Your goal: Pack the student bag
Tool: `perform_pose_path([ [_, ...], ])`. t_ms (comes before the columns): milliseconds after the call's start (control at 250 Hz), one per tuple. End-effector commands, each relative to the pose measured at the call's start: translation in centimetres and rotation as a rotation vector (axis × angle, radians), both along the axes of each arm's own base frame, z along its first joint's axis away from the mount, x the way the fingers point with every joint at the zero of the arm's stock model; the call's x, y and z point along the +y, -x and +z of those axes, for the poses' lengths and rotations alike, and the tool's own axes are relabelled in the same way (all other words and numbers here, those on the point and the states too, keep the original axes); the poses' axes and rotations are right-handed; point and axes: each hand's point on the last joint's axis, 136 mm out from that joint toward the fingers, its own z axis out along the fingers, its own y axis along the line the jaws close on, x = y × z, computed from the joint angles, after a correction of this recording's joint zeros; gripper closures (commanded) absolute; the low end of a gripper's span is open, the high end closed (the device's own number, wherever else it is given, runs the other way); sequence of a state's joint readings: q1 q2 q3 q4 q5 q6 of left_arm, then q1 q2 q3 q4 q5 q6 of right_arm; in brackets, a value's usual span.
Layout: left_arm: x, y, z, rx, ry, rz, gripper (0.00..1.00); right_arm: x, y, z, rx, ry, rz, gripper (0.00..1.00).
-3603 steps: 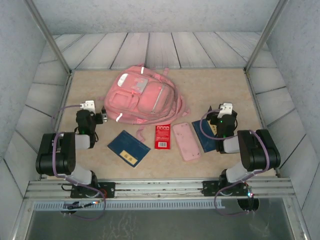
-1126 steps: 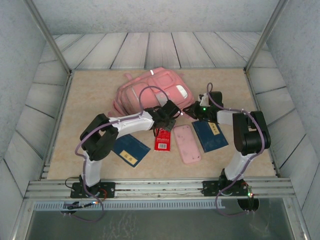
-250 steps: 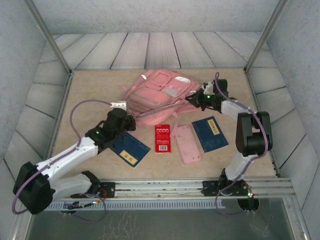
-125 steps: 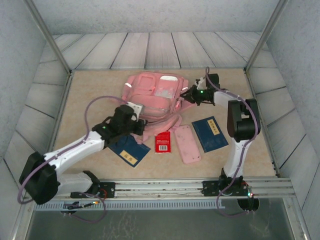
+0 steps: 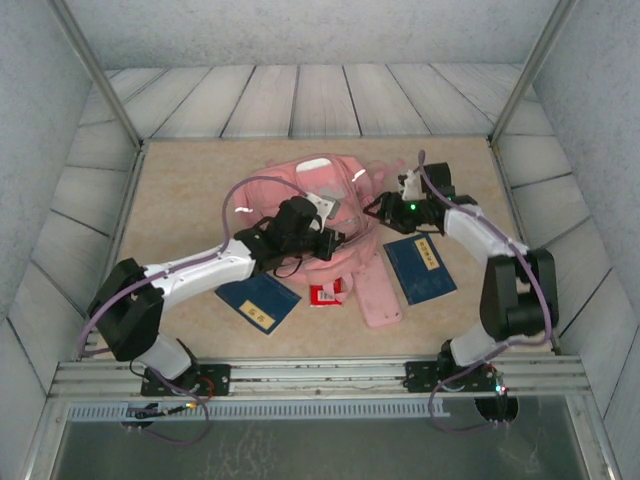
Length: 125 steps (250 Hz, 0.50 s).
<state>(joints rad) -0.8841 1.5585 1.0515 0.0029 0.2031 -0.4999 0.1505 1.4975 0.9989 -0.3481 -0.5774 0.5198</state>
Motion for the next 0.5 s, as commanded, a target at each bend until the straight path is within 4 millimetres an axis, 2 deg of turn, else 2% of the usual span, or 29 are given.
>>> perform_pose_path([
  [0,-1.7,-1.1,3.9,-0.081,0.094,-0.009,1.0,-0.5,3.9,-1.1,0.065,0.021,0.003,0.32],
  [140,-2.3,-0.4,4.2,-0.087,0.1,-0.058,1.0,0.3,5.1,-0.1,0.058,-0.06,0.004,0.32],
  [388,-3.1,1.4,4.3,-0.108,0.101,-0.154,1.0,1.6,2.9,0.0,0.059,-0.102,-0.008,0.31],
  [496,-3.1,1.4,4.0,-0.109,0.087,-0.15,1.0,2.5,3.0,-0.7,0.074,-0.101,0.005,0.32],
])
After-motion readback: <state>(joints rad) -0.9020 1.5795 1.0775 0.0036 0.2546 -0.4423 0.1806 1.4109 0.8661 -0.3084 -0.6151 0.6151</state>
